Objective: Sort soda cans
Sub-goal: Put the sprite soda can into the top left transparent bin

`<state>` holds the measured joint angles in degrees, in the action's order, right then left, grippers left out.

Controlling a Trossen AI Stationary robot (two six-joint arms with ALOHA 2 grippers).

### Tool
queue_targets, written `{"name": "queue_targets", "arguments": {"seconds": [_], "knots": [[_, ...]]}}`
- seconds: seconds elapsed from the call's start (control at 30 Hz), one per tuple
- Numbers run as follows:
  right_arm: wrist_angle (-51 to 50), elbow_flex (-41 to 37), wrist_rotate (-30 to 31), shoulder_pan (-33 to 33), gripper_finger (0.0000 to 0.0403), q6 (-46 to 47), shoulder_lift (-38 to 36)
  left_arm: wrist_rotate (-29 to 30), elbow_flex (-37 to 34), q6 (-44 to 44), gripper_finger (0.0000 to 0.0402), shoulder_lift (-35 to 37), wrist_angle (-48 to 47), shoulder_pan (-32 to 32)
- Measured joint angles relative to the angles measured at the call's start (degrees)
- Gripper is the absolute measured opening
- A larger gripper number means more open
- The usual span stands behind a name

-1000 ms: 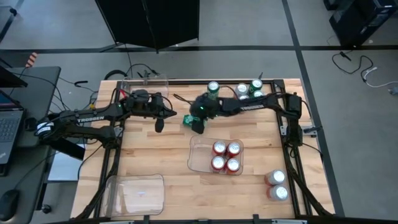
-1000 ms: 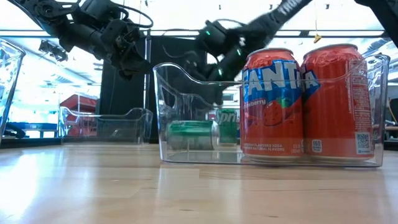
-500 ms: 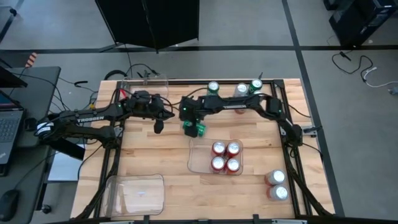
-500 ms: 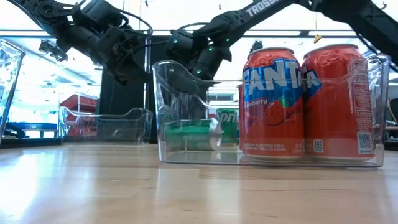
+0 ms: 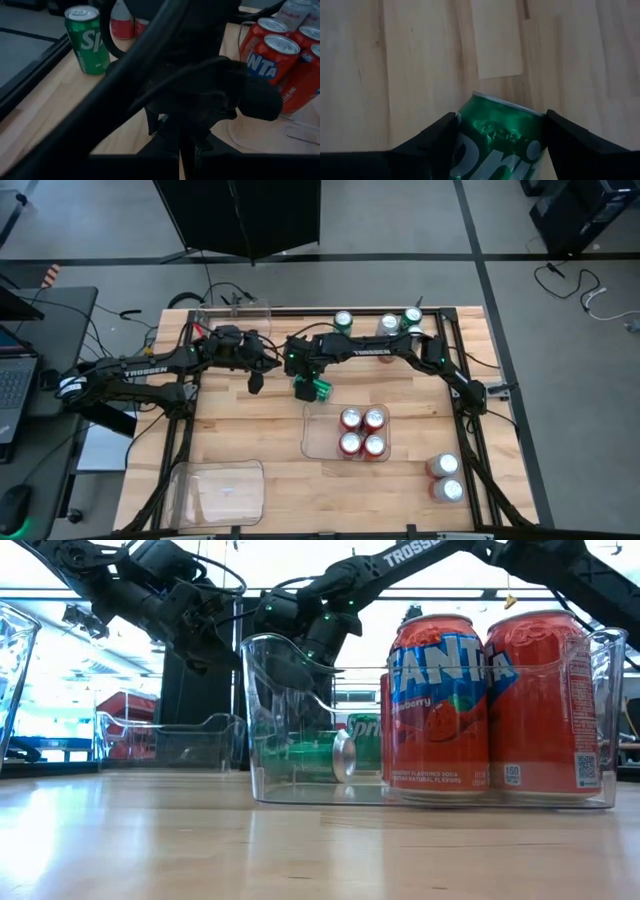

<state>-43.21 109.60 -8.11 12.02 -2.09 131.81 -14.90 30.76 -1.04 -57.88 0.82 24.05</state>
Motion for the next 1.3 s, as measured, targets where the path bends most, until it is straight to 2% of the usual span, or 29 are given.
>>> {"name": "queue_targets", "arguments": {"seconds": [0.17, 0.23, 0.47, 0.6, 0.73, 0.8, 0.9, 1.2, 1.3], "knots": [[-0.3, -0.2, 1.3, 1.0, 0.0232, -0.7, -3.7, -0.1, 0.0, -0.1, 0.0000, 0.3, 1.9, 0.0], [-0.2, -0.1, 3.0, 1.4, 0.0189, -1.0, -5.8, 0.0, 0.0, 0.0, 0.0000, 0.8, 2.8, 0.0], [-0.3, 0.0, 8.9, 2.6, 0.0103, -1.2, -13.1, -2.3, 0.0, 0.1, 0.0000, 5.8, 10.9, 0.0], [-0.5, -0.4, 9.8, 3.6, 0.0048, 0.2, -16.5, -2.4, 0.0, 0.3, 0.0000, 7.7, 10.8, 0.0], [-0.9, -3.4, 8.8, 5.2, 0.0030, 5.9, -16.4, -2.4, 0.0, 1.3, 0.0000, 7.9, 9.5, 0.0], [0.3, -4.7, 8.4, 5.9, 0.0039, 9.6, -15.4, -2.1, 0.0, 1.3, 0.0000, 7.9, 9.5, 0.0], [0.9, -5.6, 8.3, 6.7, 0.0073, 12.5, -12.3, -1.3, 0.0, 1.3, 0.0000, 7.9, 9.9, 0.0], [3.8, -5.6, 7.8, 7.3, 0.0250, 14.0, -4.5, -1.3, 0.0, 1.2, 0.0000, 7.9, 6.7, 0.0], [3.7, -5.6, 6.0, 7.3, 0.0297, 14.1, -3.3, -1.3, 0.0, 1.2, 0.0000, 7.9, 6.4, 0.0]]}}
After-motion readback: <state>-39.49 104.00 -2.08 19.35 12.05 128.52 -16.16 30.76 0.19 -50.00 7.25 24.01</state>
